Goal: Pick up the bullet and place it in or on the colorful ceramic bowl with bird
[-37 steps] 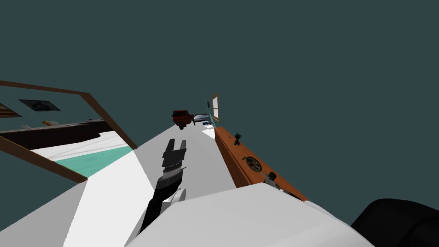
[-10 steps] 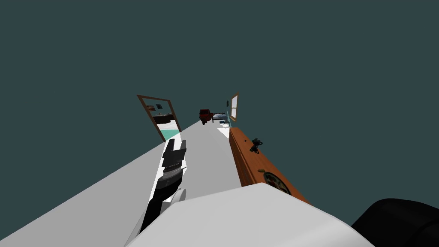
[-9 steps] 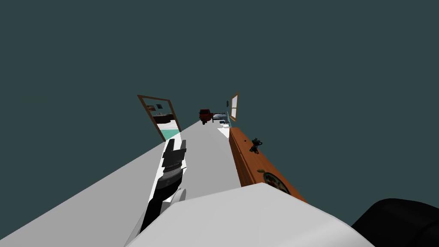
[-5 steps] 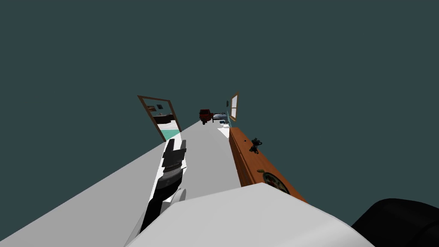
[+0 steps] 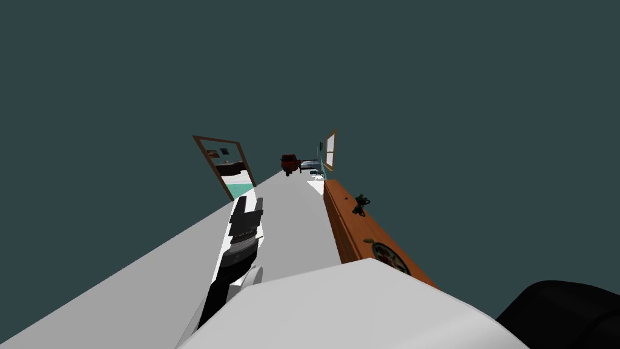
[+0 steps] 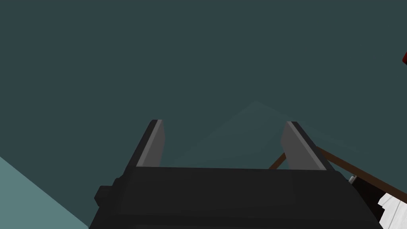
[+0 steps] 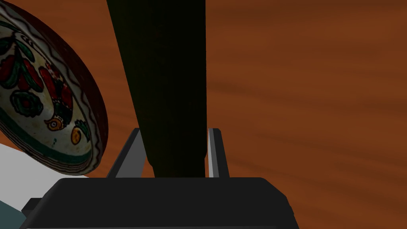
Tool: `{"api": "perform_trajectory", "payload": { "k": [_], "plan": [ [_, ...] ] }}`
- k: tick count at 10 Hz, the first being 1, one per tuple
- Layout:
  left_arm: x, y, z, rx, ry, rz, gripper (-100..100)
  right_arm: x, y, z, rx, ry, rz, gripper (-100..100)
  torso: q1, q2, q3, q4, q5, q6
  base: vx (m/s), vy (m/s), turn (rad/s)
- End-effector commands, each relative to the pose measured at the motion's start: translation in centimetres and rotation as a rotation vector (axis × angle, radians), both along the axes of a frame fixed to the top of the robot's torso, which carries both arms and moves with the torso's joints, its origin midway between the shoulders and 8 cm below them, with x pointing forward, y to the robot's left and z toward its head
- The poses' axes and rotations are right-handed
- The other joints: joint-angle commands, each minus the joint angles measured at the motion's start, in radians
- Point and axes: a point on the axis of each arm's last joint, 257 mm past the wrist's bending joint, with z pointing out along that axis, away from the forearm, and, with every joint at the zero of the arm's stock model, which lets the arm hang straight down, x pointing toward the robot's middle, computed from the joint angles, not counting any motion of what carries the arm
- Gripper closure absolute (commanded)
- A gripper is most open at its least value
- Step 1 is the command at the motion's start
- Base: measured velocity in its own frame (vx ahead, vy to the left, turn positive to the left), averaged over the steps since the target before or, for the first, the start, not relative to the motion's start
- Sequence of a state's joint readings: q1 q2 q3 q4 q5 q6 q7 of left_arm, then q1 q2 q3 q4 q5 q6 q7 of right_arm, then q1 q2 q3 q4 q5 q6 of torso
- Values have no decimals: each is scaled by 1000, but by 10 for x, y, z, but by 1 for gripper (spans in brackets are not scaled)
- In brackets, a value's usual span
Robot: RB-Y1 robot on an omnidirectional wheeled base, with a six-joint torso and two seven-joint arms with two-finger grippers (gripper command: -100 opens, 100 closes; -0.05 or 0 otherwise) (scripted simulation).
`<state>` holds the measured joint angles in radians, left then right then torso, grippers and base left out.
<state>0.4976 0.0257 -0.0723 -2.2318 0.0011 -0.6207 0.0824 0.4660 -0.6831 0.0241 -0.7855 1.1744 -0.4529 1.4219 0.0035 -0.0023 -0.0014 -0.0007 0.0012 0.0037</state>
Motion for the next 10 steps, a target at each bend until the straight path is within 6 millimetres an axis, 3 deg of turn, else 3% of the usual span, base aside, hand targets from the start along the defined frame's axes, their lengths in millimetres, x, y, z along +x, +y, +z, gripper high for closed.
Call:
{"api": "perform_trajectory", "payload": {
  "k": [1, 2, 3, 4, 7, 10],
  "plan": [
    [0, 0, 0, 0, 0, 0, 0, 0, 0, 0, 0, 0, 0, 100, 0, 0, 0, 0, 0, 0, -9, 28, -20],
    [0, 0, 0, 0, 0, 0, 0, -1, 0, 0, 2, 1, 0, 0, -2, 0, 0, 0, -1, -1, -2, 6, -1],
    [0, 0, 0, 0, 0, 0, 0, 0, -29, 15, -43, 3, -6, 100, -3, 0, 0, 0, -1, -1, 5, 94, -11],
    [0, 0, 0, 0, 0, 0, 0, 0, -29, 15, -43, 3, -6, 100, 1, -1, 0, 0, 1, 0, 6, 120, -29],
    [0, 0, 0, 0, 0, 0, 0, 0, -82, 45, -123, 7, -35, 100, 6, 0, 1, 1, 2, -1, -9, 141, -20],
    [0, 0, 0, 0, 0, 0, 0, 3, -112, 65, -166, 5, -46, 100, 5, 0, 1, 1, 3, -1, 2, 107, 1]
  ]
}}
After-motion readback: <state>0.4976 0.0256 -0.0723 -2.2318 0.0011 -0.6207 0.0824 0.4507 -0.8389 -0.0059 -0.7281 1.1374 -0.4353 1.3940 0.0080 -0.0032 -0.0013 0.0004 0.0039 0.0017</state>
